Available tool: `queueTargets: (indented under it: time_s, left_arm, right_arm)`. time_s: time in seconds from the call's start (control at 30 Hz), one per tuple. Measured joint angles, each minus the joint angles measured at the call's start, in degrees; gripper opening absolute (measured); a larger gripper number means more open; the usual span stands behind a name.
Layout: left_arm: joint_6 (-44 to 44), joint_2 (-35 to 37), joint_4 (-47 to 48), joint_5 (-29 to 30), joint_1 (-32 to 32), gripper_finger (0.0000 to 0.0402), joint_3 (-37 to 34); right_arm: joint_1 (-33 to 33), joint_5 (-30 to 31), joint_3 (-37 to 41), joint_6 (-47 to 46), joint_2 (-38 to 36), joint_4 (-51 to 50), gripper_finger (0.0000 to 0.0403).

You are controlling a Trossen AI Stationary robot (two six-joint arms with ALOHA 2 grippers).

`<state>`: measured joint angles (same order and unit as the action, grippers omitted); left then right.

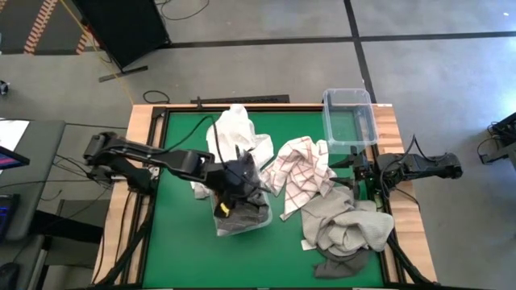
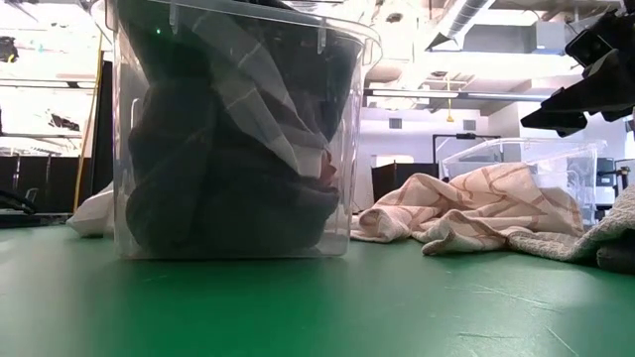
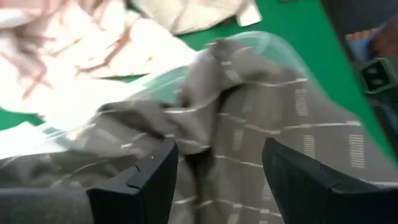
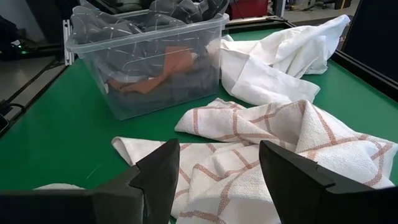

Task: Sort towels by color in basket
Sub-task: Put the black stripe towel into the bottom transparent bin

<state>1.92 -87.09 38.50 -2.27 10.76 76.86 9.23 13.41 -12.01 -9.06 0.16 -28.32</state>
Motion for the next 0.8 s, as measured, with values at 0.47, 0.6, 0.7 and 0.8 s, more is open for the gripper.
queueTargets:
  time_s: [0.47, 0.6, 0.7, 0.8]
  left_arm:
    - [1.75, -7.8, -0.81, 0.93, 7.11, 0.0221, 0.02]
    - [1.79, -10.47, -0.19, 2.34, 4.98, 0.0221, 0.02]
    - [2.16, -10.58, -0.99, 2.43, 3.41, 0.0221, -0.51]
    - [2.34, -10.55, -4.07, 2.39, 1.77, 0.0221, -3.14]
  right_arm:
    - [0.0, 0.0, -0.01, -0.02, -0.01, 0.01, 0.0249]
    - [0.0, 0.0, -0.02, -0.01, 0.0, 0.01, 0.0249]
    - [0.0, 0.0, -0.02, 0.0, -0.02, 0.0, 0.0249]
    - [0.0, 0.0, 0.0, -0.02, -0.01, 0.01, 0.0249]
